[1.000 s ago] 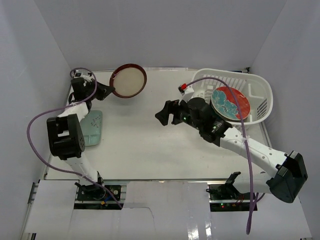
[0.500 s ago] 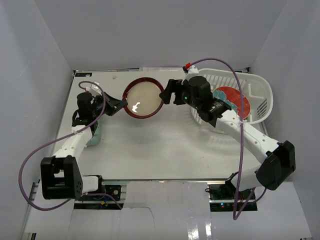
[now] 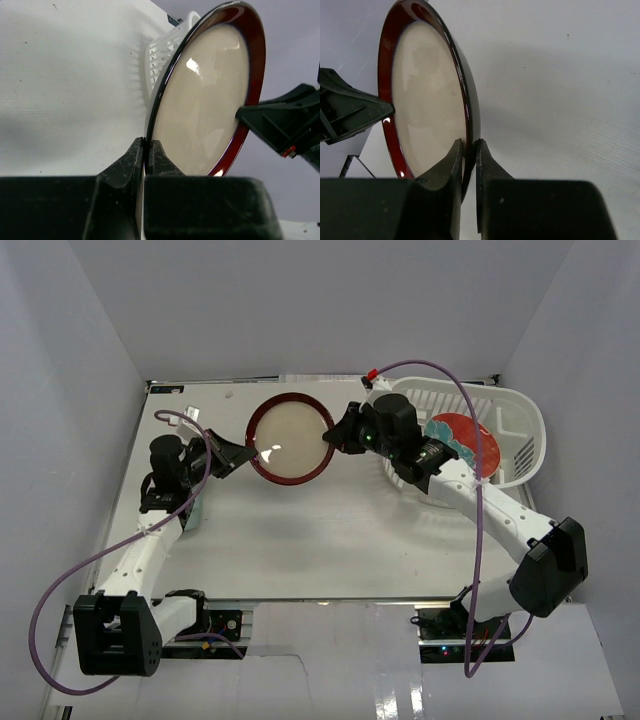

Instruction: Place the plates into the plastic bin on the countertop

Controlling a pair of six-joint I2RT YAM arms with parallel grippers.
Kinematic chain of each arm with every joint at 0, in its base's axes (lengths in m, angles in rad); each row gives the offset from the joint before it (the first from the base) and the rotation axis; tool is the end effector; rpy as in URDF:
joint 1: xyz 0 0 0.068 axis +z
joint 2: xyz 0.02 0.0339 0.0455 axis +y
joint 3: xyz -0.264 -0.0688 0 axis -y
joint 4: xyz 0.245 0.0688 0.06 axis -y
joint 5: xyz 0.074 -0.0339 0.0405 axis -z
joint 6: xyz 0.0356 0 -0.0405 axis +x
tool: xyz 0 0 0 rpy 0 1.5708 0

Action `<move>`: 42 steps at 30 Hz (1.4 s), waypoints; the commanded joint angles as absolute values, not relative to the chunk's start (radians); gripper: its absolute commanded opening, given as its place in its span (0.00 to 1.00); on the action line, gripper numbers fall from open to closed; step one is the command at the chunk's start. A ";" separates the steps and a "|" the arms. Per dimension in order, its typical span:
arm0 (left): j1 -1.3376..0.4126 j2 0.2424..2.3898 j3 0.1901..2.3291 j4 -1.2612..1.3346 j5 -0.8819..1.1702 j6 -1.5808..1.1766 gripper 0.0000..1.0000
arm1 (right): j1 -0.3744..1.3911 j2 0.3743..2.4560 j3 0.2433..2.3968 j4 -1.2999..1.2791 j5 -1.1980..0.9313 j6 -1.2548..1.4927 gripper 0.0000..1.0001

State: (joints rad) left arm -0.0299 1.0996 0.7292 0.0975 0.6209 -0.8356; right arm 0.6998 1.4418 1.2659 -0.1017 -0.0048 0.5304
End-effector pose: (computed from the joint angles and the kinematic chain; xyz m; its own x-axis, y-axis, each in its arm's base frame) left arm 0.2487 -0.0282 0.2882 -0.6141 -0.5852 -0.5296 0.1921 0.5400 -0.8194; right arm 0.2624 0.2211 0.3615 -0.5084 0.2332 -0.8289 -0.4526 0.7466 0.4876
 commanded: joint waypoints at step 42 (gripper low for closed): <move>-0.304 0.592 0.560 -0.328 0.595 -0.411 0.98 | -0.426 1.190 0.879 -0.129 -0.253 0.623 0.69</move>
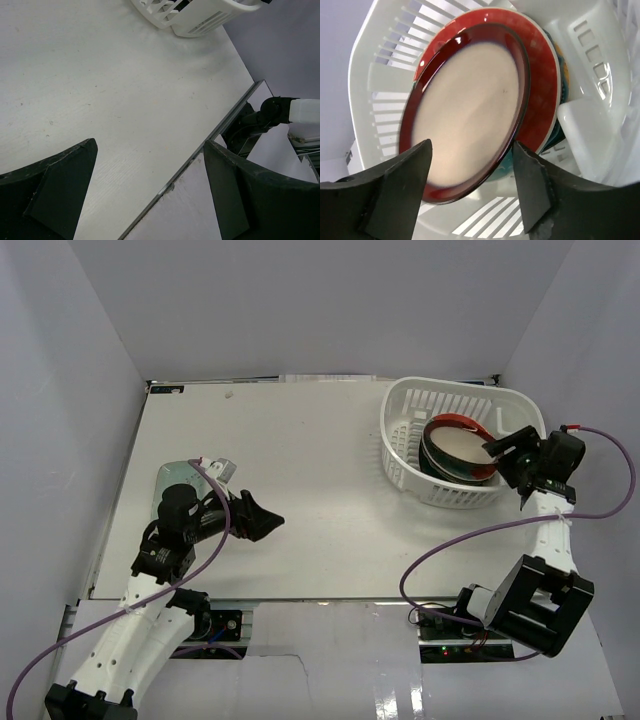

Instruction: Place the plates into the plastic bin on the countertop

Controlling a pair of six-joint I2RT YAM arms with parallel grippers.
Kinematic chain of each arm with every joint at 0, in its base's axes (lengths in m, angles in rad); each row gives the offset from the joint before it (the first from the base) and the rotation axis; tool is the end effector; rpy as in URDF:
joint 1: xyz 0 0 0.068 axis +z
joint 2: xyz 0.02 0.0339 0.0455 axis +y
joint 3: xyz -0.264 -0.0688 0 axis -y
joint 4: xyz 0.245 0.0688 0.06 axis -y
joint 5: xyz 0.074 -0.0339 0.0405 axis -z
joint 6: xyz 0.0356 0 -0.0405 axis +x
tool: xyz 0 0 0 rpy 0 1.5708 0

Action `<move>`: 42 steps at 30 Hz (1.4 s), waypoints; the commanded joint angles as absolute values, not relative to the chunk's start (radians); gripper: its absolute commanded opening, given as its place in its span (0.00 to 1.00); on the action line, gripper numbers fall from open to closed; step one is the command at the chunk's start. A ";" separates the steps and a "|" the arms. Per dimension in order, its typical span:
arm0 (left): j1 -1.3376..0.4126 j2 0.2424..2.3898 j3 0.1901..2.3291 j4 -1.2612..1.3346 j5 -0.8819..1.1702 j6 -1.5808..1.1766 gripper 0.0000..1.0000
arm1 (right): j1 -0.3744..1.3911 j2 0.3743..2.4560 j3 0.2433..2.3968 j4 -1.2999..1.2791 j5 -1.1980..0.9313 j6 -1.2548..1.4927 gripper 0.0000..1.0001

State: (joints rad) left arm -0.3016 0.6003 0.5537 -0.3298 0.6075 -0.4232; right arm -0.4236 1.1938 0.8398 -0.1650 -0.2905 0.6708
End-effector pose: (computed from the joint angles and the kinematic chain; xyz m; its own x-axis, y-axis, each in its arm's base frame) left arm 0.1331 -0.0627 0.2732 -0.6284 -0.1577 -0.7618 0.5404 0.6159 -0.5732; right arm 0.2479 -0.1006 0.2767 -0.2503 0.7662 -0.5919 0.4120 0.6375 0.6510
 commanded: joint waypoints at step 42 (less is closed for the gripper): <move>-0.324 0.557 1.048 -0.408 0.150 -0.515 0.98 | 1.177 2.474 2.043 -0.043 0.055 0.638 0.76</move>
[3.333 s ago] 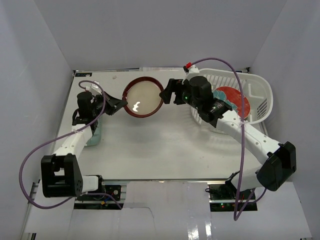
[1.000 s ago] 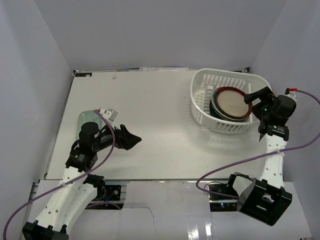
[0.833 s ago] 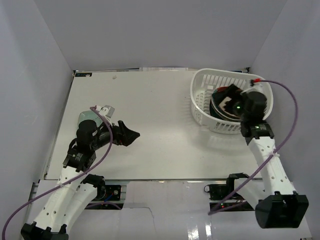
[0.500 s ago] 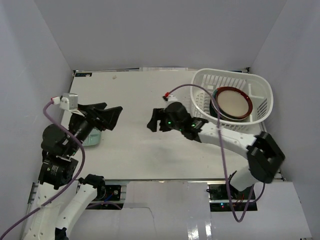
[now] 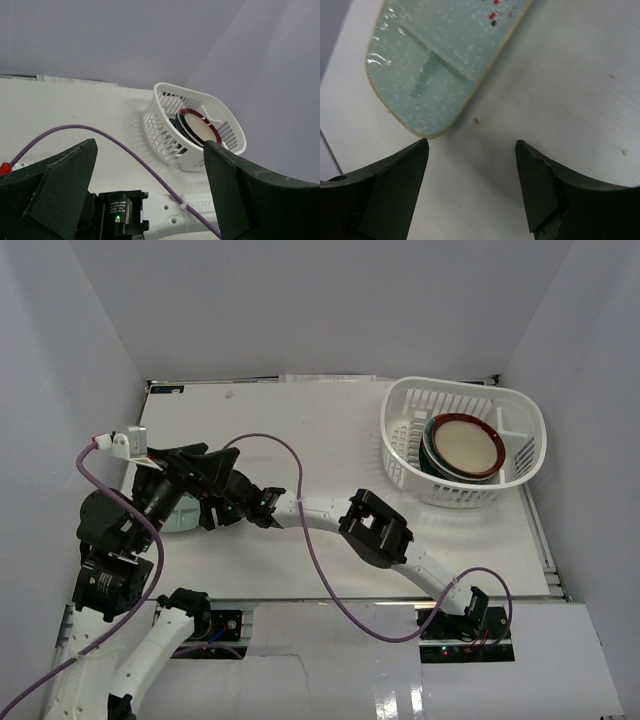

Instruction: Place the plates into the plastic bin on the countertop

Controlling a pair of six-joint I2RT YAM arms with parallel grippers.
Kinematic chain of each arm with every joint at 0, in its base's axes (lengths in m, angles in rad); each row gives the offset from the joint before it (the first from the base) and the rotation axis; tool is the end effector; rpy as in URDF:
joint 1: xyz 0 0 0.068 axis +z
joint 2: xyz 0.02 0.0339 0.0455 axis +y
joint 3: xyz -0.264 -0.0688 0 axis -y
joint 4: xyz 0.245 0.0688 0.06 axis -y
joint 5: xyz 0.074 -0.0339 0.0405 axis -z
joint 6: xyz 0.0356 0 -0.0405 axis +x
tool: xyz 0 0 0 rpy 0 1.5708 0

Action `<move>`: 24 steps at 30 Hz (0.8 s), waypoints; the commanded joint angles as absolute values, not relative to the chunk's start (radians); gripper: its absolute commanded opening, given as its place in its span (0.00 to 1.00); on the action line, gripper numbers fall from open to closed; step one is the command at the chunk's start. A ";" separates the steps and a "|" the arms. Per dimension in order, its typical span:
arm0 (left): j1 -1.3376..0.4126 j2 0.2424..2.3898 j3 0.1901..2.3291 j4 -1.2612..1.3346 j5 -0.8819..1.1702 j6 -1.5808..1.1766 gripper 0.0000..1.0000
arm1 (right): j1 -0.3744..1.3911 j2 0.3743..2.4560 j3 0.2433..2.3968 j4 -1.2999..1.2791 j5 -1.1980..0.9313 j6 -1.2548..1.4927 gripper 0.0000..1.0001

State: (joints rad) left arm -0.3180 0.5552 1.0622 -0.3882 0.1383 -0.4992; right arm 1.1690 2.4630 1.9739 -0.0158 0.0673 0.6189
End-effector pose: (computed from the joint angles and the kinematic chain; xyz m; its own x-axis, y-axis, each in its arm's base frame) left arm 0.0832 -0.0325 0.4370 -0.1117 -0.4624 -0.8796 0.4399 0.7707 -0.4610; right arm 0.2235 0.5198 0.1641 -0.6735 -0.1048 -0.7318 -0.6195 0.6202 0.4813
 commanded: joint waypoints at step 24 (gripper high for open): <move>-0.324 0.494 0.970 -0.457 0.097 -0.469 0.98 | 1.131 2.198 1.627 0.096 0.259 0.692 0.08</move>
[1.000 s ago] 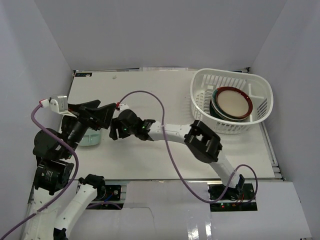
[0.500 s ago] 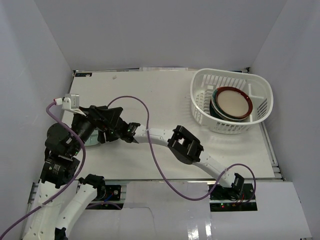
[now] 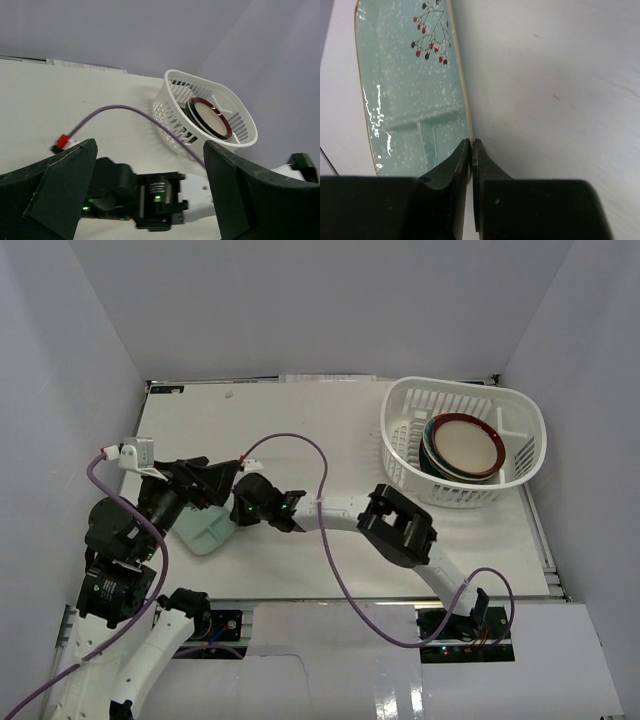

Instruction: Place the plates into the plastic bin on the countertop

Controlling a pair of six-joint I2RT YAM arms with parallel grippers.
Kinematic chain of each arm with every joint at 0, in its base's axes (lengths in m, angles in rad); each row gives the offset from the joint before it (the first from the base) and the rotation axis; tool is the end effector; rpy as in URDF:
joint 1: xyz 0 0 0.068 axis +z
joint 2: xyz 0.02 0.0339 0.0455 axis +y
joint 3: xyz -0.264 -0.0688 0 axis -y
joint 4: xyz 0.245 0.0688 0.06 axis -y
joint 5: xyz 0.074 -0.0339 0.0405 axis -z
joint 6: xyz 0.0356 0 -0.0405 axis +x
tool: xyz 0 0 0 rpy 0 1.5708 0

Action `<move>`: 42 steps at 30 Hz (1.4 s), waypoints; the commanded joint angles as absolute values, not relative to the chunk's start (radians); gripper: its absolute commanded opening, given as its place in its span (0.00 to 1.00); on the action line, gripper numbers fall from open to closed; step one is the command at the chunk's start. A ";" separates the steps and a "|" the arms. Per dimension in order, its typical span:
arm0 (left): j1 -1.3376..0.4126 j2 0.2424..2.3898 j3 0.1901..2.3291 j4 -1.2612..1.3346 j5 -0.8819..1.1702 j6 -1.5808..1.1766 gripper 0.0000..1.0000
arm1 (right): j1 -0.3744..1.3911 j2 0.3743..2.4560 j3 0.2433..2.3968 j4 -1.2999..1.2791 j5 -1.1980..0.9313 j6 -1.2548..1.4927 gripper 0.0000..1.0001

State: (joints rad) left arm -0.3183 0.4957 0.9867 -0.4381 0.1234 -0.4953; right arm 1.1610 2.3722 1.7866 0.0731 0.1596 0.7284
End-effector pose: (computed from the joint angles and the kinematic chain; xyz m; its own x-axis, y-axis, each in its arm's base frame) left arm 0.0791 -0.0307 0.4133 -0.1589 -0.4443 -0.8817 0.3998 0.7876 -0.4689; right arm 0.2212 0.4950 0.1582 -0.7119 0.0108 -0.7022 -0.5045 0.6877 0.5220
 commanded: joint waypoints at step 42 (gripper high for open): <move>-0.327 0.365 0.612 -0.428 0.135 -0.414 0.98 | 0.144 0.882 1.002 -0.178 -0.078 0.463 0.08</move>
State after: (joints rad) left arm -0.3233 0.3710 0.6117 -0.4484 0.1028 -0.4088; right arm 0.3607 0.8921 0.9318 -0.1326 0.0353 0.5087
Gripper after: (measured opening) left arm 0.978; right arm 0.089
